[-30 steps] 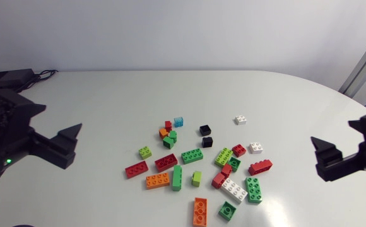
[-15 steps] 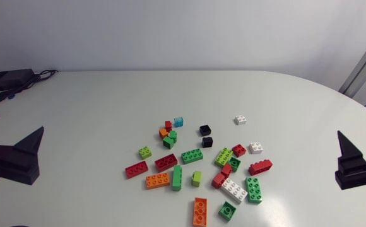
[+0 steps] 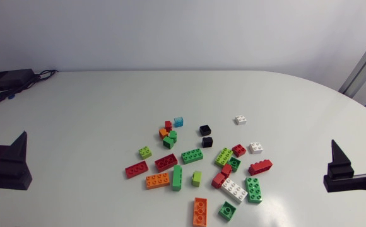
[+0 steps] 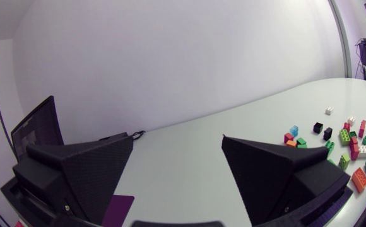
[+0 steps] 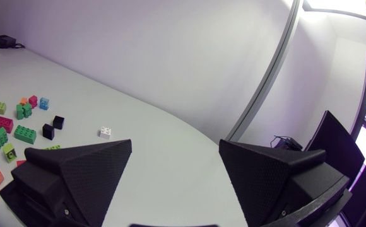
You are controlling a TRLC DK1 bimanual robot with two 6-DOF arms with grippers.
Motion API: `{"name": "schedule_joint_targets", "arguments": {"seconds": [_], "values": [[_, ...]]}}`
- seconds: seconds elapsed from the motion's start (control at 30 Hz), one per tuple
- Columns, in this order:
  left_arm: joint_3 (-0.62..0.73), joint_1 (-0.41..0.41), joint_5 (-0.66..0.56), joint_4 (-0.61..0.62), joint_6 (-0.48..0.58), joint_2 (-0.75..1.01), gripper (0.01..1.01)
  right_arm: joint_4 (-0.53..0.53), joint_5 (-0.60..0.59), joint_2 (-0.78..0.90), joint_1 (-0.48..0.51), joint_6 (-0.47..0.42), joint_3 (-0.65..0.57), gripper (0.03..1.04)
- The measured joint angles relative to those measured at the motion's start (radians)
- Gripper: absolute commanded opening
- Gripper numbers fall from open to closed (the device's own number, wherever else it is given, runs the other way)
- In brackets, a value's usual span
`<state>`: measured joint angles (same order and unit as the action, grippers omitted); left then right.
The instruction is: Disassemble duplo
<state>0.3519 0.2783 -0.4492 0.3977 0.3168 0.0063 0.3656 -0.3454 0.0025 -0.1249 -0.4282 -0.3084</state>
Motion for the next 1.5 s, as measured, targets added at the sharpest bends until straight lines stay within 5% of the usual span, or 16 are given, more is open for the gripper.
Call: {"name": "schedule_joint_targets", "arguments": {"seconds": [0.33, 0.6, 1.0, 1.5], "values": [[-0.084, -0.056, 0.000, -0.104, -0.023, 0.000, 0.979, -0.072, -0.047, 0.000, 0.008, 0.027, 0.085, 1.00], [-0.134, -0.106, 0.000, -0.161, -0.066, 0.000, 0.979, -0.273, -0.108, 0.000, 0.009, 0.100, 0.145, 1.00], [-0.325, -0.145, 0.027, -0.501, -0.162, -0.001, 0.979, -0.474, -0.105, -0.001, -0.002, 0.080, 0.272, 1.00], [-0.333, -0.195, 0.375, -0.465, -0.206, -0.001, 0.979, -0.405, 0.217, 0.008, -0.002, 0.108, 0.272, 1.00]]}}
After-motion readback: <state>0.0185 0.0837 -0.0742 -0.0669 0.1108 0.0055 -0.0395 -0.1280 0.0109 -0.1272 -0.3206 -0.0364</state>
